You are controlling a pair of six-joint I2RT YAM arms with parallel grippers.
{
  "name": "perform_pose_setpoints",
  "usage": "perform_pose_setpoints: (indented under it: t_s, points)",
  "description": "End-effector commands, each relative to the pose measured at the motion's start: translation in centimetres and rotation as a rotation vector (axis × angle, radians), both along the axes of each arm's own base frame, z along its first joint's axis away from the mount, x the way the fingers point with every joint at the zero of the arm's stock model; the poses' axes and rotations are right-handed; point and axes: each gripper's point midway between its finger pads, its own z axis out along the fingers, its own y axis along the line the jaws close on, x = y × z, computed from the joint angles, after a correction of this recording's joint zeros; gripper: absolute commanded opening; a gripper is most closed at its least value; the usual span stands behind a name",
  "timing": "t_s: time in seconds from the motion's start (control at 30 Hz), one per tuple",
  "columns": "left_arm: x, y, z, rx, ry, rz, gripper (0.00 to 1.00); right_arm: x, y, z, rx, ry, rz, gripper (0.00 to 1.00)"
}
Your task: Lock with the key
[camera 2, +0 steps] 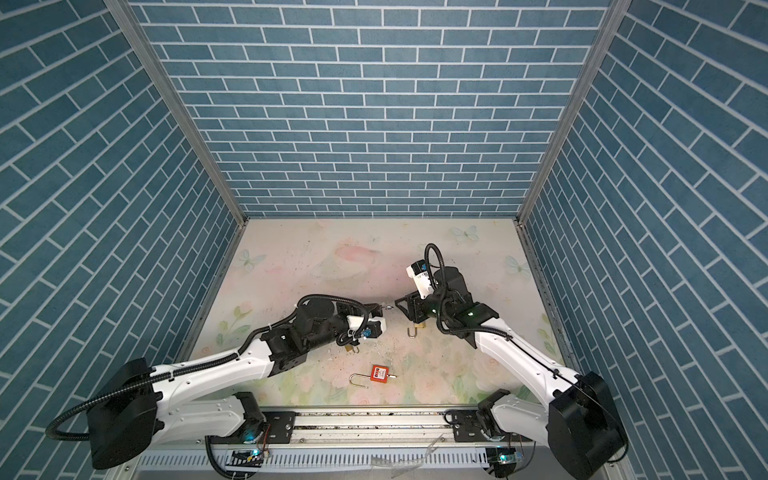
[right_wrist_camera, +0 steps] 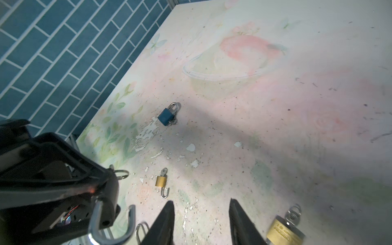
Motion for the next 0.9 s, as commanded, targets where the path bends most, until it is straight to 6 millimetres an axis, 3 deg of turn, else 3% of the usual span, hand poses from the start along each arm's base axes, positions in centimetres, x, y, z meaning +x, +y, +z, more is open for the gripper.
perform_pose_setpoints:
  t_s: [0.0,0.13,0.23,0.5,0.87]
  points:
    - [-0.1,-0.2,0.8,-0.034,-0.006,-0.006,0.0,0.2,-1.3,2.8,0.022,-0.1,-0.056,0.41]
    - [-0.5,-0.4,0.6,-0.044,0.037,-0.039,0.0,-3.2,0.4,4.9,0.152,-0.157,0.139,0.42]
    - [-0.7,-0.6,0.4,-0.043,0.075,-0.059,0.0,-4.7,1.1,5.2,0.199,-0.147,0.225,0.43]
    - [-0.6,-0.8,0.7,-0.06,0.109,-0.075,0.0,-5.3,2.5,3.7,0.182,-0.069,0.313,0.4]
    - [-0.3,-0.9,0.4,-0.062,0.121,-0.068,0.0,-5.6,3.2,2.8,0.175,-0.032,0.33,0.19]
